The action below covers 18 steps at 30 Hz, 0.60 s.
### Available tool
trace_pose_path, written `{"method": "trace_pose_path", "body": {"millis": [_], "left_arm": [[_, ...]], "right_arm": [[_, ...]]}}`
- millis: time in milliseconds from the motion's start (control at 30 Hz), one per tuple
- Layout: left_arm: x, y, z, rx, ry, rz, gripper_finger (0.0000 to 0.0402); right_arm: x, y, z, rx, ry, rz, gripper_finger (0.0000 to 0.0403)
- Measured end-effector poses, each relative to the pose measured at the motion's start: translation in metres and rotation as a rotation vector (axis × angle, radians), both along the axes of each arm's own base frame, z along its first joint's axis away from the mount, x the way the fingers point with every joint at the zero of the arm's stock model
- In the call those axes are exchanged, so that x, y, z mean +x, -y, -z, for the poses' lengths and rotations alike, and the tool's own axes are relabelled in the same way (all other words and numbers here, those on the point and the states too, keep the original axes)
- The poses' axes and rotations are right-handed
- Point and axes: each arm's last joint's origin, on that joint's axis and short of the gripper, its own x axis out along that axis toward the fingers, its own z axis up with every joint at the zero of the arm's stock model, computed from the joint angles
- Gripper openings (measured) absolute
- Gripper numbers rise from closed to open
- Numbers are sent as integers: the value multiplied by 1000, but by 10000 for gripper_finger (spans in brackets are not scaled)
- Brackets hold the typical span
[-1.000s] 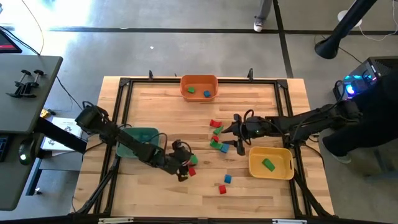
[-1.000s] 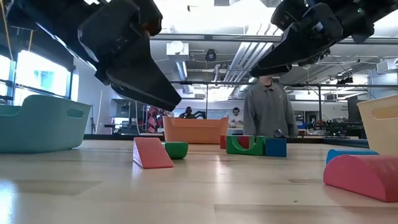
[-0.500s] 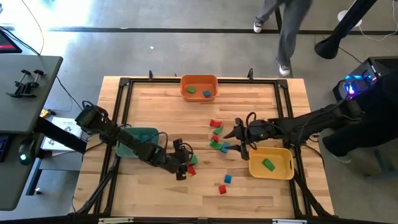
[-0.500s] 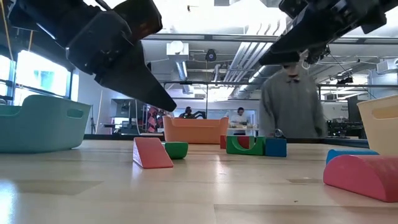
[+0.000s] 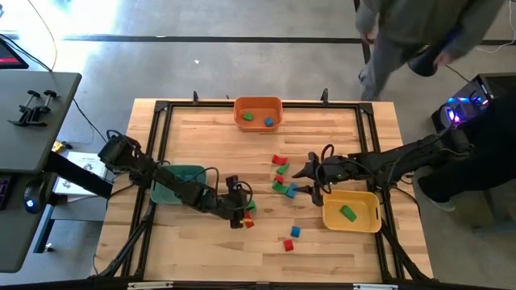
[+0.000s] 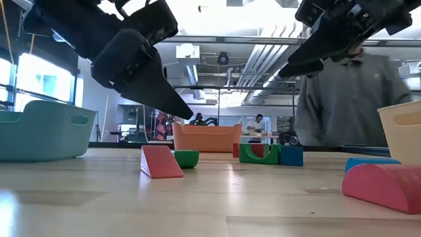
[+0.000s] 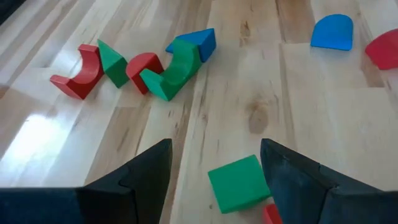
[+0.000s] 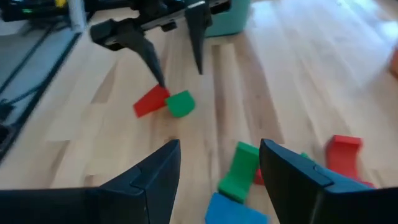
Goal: Sort blocks by size
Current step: Put the green triangle block into the yellow bin
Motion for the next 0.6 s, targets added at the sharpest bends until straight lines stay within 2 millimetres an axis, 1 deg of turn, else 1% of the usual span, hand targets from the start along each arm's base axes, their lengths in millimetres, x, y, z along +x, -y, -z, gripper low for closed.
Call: {"method": "trace_pose_path", "body": {"millis": [133, 300, 600], "left_arm": [[0, -2, 0, 2, -4, -6, 229], [1, -3, 0, 5, -4, -10, 229], [1, -3, 0, 0, -1, -19, 229]], "right_arm": [[0, 2, 0, -39, 5, 38, 209], [0, 3, 0, -90, 8, 38, 209], [1, 3, -1, -107, 15, 31, 209]]}}
